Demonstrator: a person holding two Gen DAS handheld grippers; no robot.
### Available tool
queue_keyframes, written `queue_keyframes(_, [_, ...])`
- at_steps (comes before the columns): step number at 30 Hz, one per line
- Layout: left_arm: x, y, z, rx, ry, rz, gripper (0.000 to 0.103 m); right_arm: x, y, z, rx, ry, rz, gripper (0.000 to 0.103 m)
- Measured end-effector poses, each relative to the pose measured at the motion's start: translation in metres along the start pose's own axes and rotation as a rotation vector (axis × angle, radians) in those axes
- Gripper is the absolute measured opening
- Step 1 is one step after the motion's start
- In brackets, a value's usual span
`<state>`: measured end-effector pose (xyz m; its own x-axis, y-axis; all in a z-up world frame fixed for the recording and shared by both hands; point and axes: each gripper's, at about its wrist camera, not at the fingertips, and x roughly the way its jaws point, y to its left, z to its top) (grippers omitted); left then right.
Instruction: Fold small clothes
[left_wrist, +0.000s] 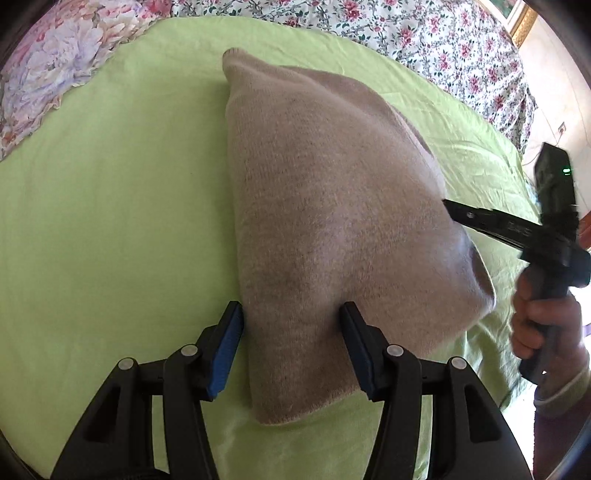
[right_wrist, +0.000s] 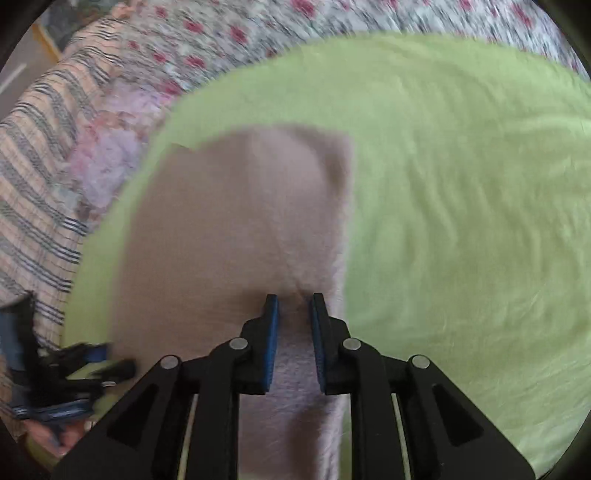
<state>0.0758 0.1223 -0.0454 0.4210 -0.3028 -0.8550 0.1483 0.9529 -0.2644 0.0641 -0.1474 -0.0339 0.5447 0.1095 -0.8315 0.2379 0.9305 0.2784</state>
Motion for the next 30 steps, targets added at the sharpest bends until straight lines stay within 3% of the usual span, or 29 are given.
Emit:
queue_keyframes(5, [-0.021,-0.005,-0.006,0.032,-0.039,0.064,0.055,-0.039,0.008,-0.008,0.012,-0.071,0.038,0.019])
queue_keyframes(9, [-0.036,-0.007,-0.017,0.046,-0.058,0.135,0.066,-0.067,0.021,-0.018,-0.01,-0.102,0.075,0.02])
queue_keyframes(12, [-0.046,-0.008,-0.027,0.043,-0.07,0.198,0.075,-0.086,0.032,-0.041,-0.039,-0.107,0.095,0.032])
queue_keyframes(14, [-0.051,-0.009,-0.034,0.045,-0.076,0.23,0.077,-0.091,0.042,-0.051,-0.071,-0.113,0.093,0.053])
queue_keyframes(17, [-0.06,-0.013,-0.047,0.068,-0.09,0.262,0.077,-0.1,0.061,-0.073,-0.165,-0.13,0.045,0.071])
queue_keyframes(22, [-0.069,-0.022,-0.072,0.121,-0.111,0.307,0.083,-0.113,0.077,-0.114,-0.298,-0.121,-0.034,0.077])
queue_keyframes(26, [-0.072,-0.028,-0.091,0.154,-0.115,0.331,0.086,-0.116,0.083,-0.139,-0.323,-0.11,-0.041,0.085])
queue_keyframes(30, [-0.07,-0.031,-0.088,0.161,-0.12,0.347,0.086,-0.108,0.082,-0.143,-0.313,-0.081,-0.041,0.086])
